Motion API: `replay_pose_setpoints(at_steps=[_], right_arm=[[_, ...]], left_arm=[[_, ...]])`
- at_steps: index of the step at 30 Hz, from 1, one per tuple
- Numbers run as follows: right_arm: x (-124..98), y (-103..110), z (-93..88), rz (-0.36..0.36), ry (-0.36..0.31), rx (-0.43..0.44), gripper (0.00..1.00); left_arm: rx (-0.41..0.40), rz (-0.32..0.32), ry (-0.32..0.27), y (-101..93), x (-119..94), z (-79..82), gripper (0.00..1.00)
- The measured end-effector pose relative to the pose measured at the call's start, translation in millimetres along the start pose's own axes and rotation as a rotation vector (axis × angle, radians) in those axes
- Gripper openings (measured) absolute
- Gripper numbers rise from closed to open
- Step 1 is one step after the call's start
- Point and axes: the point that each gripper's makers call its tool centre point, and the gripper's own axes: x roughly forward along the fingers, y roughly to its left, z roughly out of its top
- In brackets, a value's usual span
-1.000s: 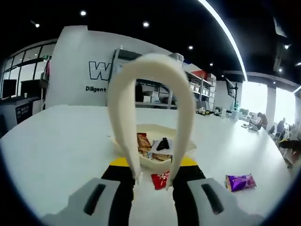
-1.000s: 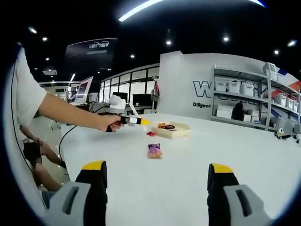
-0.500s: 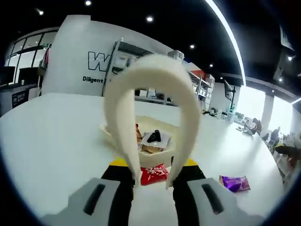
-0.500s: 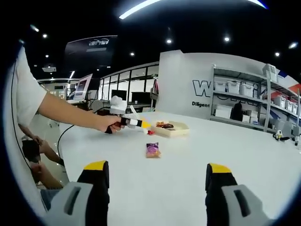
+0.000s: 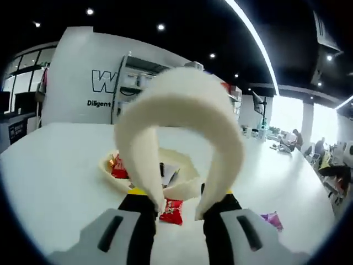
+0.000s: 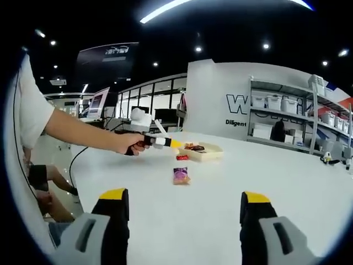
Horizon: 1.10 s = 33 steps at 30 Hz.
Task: Place the target food into the container with the food tongs after gripping and lifting it, then release it inside without dropping or visibly crushing the food.
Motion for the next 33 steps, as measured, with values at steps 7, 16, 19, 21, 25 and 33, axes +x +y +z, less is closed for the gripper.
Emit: replay_pose_setpoints(at_steps=[7, 16, 19, 21, 25, 33], right_arm=[[-2.2, -1.9, 0.9, -0.002, -0.012, 0.009, 0.79], [-6.8, -8.8, -5.4, -0.010, -0.006, 0.026, 0.78], [-5.7, -9.8, -7.4, -0.010, 0.001, 0.024, 0.77], [-5.1, -9.9, -7.5, -0.008, 0.002, 0.025, 0.77], [-3.9, -9.2, -6.8, -0.005, 0.001, 0.019, 0.76], [-5.8, -9.9, -6.1, -0.004, 0.000, 0.014, 0.75]], left_arm=[[-0.033, 0.070, 0.019, 18.7, 8.3, -8.4, 0.30], [0.000, 0.053, 0.036, 5.0, 22.4, -13.3, 0.30], [0.018, 0.052, 0.042, 3.4, 23.0, -14.4, 0.30], [0.050, 0.052, 0.051, 2.8, 22.7, -15.4, 0.31], [0.018, 0.049, 0.060, -2.7, 20.9, -15.7, 0.31], [0.108, 0.103, 0.105, 0.4, 24.1, -17.3, 0.31]])
